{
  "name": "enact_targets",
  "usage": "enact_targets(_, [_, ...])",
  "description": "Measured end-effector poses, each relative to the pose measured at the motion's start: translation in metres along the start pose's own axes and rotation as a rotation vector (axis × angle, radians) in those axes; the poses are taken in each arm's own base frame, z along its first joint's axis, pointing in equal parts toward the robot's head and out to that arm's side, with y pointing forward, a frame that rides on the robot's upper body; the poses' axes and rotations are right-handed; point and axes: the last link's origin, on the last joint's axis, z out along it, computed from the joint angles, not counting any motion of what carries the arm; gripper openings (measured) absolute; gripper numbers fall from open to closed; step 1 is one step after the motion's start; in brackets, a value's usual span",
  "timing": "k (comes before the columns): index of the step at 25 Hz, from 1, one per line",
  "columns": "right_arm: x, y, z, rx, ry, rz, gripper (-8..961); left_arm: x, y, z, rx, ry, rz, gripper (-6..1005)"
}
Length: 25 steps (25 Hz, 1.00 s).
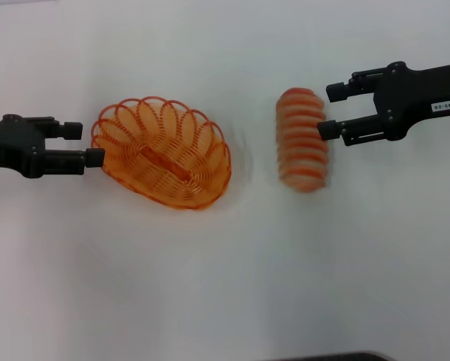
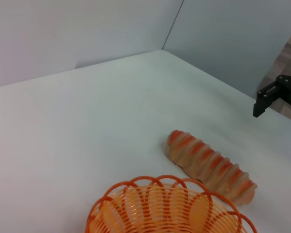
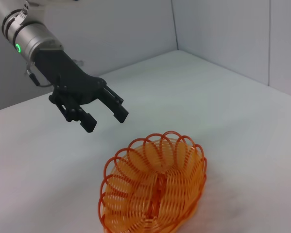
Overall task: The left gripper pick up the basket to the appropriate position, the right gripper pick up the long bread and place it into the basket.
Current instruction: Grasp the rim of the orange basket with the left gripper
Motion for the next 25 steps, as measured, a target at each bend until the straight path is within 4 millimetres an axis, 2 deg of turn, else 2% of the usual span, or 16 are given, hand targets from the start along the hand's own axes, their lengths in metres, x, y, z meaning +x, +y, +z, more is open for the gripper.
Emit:
enact_targets(15, [-0.005,-0.002,0.000,0.004,-0.009,0.009,760,0.006,-0.003,-0.001,0.010,0.007,-0.062,772])
enact_targets(20, [-0.015,-0.008,-0.002,0.028,-0.040,0.069,760,0.026,-0.022,-0.011,0.110,0.106,-0.219,771])
enact_targets(25, [-0.022,-0.014,-0.003,0.054,-0.043,0.121,760,0.039,-0.033,-0.012,0.163,0.093,-0.370,769])
